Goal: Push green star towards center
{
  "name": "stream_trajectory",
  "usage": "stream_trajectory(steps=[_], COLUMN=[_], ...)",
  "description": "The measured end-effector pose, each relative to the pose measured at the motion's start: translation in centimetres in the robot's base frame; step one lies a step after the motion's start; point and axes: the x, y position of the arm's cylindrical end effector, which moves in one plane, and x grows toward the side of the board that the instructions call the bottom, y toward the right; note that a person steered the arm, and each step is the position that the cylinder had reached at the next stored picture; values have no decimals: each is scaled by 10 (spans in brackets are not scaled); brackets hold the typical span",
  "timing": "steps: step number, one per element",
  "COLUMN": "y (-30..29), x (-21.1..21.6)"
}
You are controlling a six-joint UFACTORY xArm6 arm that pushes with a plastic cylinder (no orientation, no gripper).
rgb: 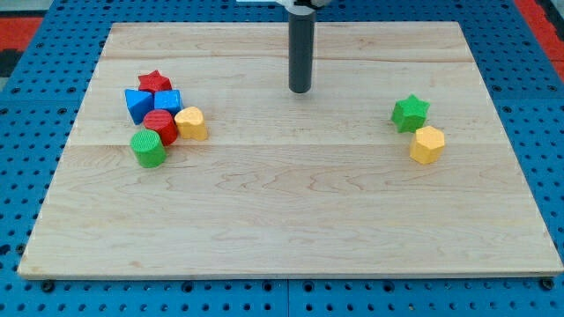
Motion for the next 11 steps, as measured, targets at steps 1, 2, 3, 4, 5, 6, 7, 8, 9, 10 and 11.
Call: stream_trajectory(steps=[1, 2, 3, 4, 5, 6, 7, 8, 9, 10, 11], y=[-10, -21, -18, -4, 9, 40, 126, 162, 206, 257, 257], x=[21, 70, 94, 151, 185, 185, 188, 198, 202, 202, 173])
